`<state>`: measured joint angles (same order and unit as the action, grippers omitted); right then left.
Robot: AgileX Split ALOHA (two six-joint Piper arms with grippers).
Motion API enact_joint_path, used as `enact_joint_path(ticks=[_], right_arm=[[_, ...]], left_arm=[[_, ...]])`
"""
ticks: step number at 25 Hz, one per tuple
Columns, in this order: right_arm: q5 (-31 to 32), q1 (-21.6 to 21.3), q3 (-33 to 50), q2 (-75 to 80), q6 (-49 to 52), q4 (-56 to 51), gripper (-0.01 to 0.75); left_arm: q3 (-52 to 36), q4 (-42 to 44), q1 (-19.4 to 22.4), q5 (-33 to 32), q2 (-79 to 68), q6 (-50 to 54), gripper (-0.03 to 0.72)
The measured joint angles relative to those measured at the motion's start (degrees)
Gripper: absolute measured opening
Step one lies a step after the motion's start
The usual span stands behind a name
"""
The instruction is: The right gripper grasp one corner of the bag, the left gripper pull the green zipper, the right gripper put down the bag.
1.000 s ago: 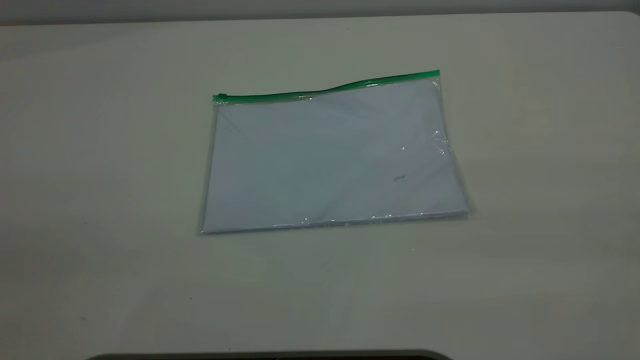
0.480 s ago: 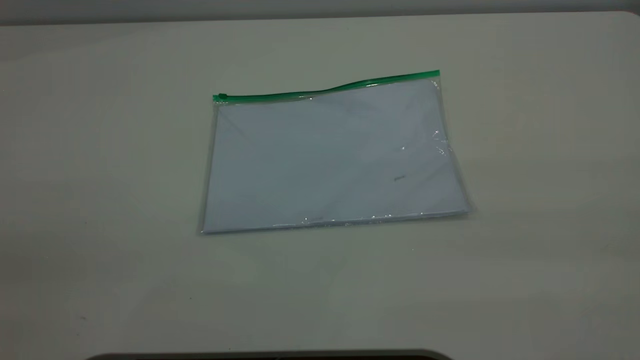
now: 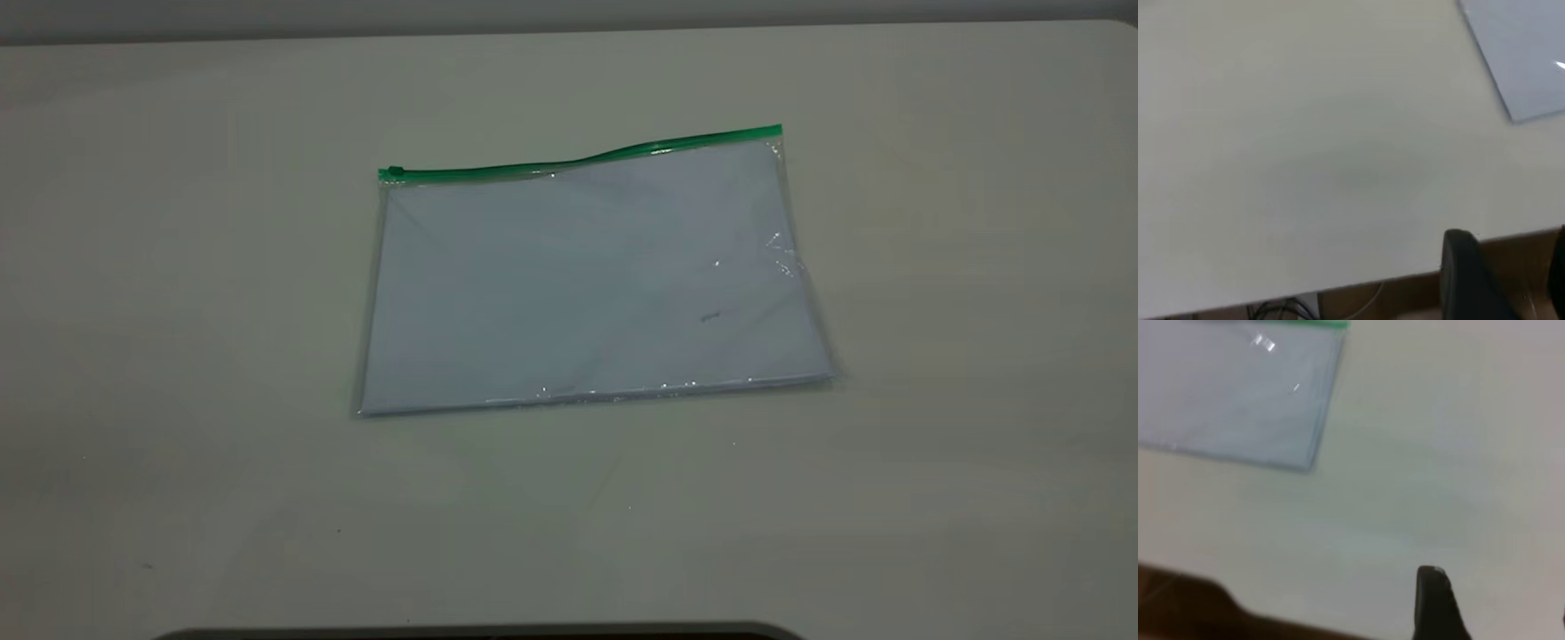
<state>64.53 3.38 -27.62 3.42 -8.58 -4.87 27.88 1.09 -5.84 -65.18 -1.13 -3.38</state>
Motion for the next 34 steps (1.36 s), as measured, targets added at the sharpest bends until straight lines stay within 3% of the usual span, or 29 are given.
enact_joint_path(ticks=[6, 34], right_arm=[[0.12, -3.46, 0.0, -4.33, 0.0, -0.24, 0.485], [0.07, -2.05, 0.0, -4.33, 0.0, -0.99, 0.485]], left_arm=[[0.0, -0.11, 5.2, -0.05, 2.23, 0.0, 0.356], [0.0, -0.18, 5.61, -0.05, 2.28, 0.0, 0.356]])
